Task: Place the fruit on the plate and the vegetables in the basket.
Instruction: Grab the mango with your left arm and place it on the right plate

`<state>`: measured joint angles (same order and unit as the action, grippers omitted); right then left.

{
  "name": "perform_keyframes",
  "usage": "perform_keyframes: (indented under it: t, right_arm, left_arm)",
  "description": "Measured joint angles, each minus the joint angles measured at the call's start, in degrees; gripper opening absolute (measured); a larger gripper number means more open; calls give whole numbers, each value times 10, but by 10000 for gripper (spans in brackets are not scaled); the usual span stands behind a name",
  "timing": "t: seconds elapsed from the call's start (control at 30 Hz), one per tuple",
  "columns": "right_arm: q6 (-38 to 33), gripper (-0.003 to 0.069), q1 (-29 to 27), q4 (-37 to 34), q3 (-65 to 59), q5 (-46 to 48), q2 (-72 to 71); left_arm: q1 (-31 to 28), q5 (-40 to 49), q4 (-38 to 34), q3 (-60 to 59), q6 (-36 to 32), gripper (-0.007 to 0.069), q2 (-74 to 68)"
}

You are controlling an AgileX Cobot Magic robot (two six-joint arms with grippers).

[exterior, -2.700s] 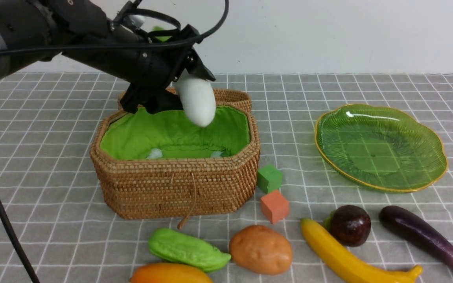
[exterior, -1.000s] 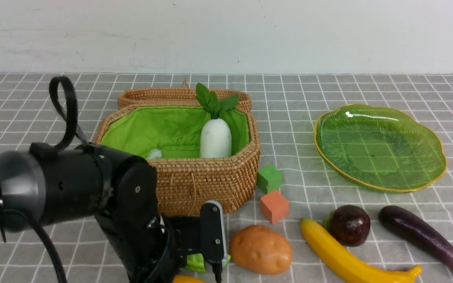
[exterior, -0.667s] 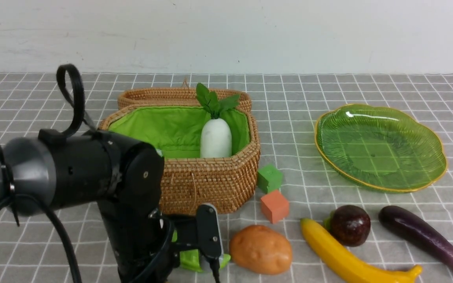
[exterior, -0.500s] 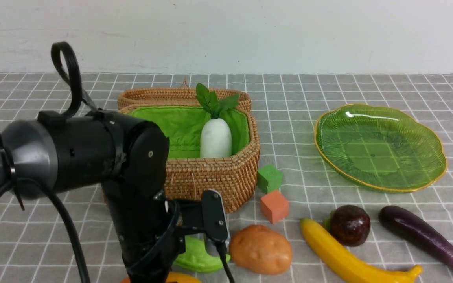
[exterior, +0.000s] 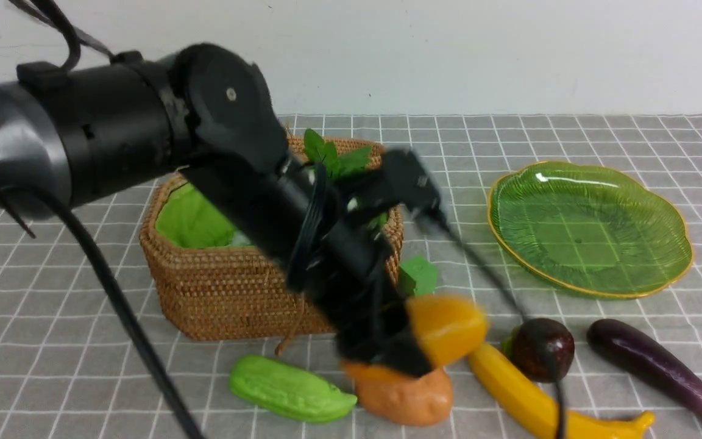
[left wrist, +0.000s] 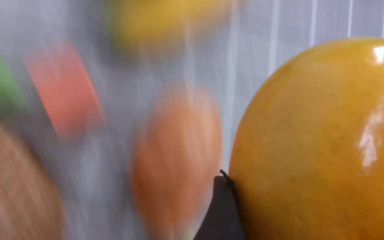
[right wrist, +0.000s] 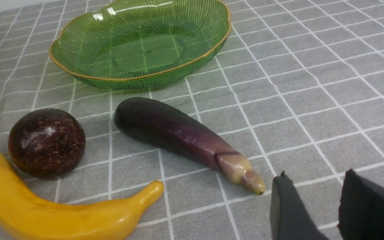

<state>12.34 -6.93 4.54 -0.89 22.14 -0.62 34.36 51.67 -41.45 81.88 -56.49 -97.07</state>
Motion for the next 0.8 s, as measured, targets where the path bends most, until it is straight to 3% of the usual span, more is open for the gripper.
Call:
perform_keyframes:
  t: [0.03, 0.07, 0.13, 0.2, 0.23, 0.4, 0.57, 0.67, 0.8]
  right_arm:
    - [0, 240, 0, 0, 0, 0, 0]
    - [0, 240, 0, 0, 0, 0, 0]
    - [0, 240, 0, 0, 0, 0, 0]
    - [0, 240, 0, 0, 0, 0, 0]
    - [0, 240, 0, 0, 0, 0, 0]
    - [0, 240, 0, 0, 0, 0, 0]
    - [0, 240, 0, 0, 0, 0, 0]
    - [0, 240, 0, 0, 0, 0, 0]
    - [0, 240, 0, 0, 0, 0, 0]
  left_arm:
    - [2, -19, -13, 2, -5, 561, -1]
    - [11, -87, -94, 24, -52, 561, -17]
    - [33, -181, -190, 63, -128, 561, -57]
    - [44, -217, -228, 94, -170, 561, -87]
    - [64, -278, -275, 154, -221, 561, -145]
    - [87, -375, -366, 276, -254, 561, -260]
    - [100, -502, -505, 394, -260, 561, -415]
    - [106, -566, -542, 428, -260, 561, -470]
    - [115, -585, -554, 433, -261, 561, -493]
